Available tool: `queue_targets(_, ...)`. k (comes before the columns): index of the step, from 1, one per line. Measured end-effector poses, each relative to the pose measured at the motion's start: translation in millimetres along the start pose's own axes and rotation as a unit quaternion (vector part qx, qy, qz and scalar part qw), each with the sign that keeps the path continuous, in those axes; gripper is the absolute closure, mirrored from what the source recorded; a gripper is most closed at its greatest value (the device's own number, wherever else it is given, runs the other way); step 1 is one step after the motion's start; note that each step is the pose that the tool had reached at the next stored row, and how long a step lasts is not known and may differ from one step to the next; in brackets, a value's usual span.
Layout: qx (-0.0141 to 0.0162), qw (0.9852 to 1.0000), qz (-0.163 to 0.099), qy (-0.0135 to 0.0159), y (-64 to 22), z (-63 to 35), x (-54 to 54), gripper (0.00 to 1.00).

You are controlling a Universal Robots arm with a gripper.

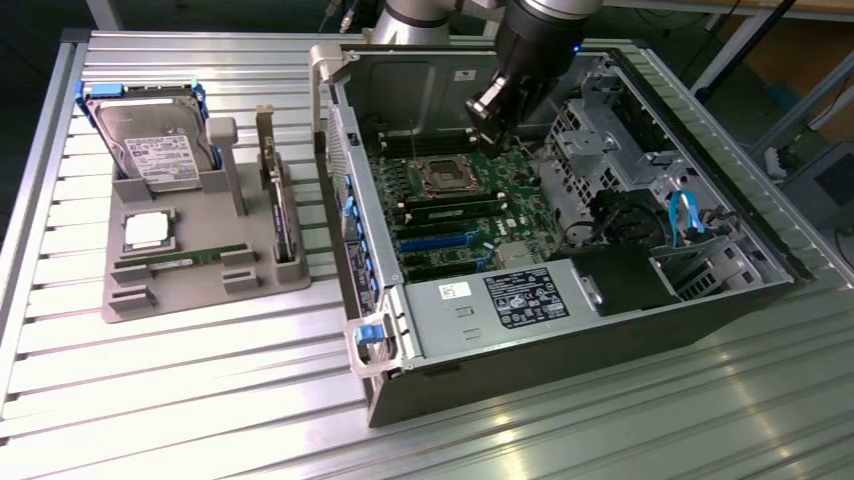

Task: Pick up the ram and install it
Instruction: 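Press down the ram until it locks into place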

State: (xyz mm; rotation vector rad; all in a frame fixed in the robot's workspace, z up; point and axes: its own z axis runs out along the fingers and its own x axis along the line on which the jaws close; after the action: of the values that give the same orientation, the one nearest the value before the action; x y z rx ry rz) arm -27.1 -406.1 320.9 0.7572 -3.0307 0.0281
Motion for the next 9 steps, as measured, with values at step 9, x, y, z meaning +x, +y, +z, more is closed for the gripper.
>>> queue_targets(9,-0.0021,0.9951,0.099,0.0013,0.0,0.0,0.0,0.90)
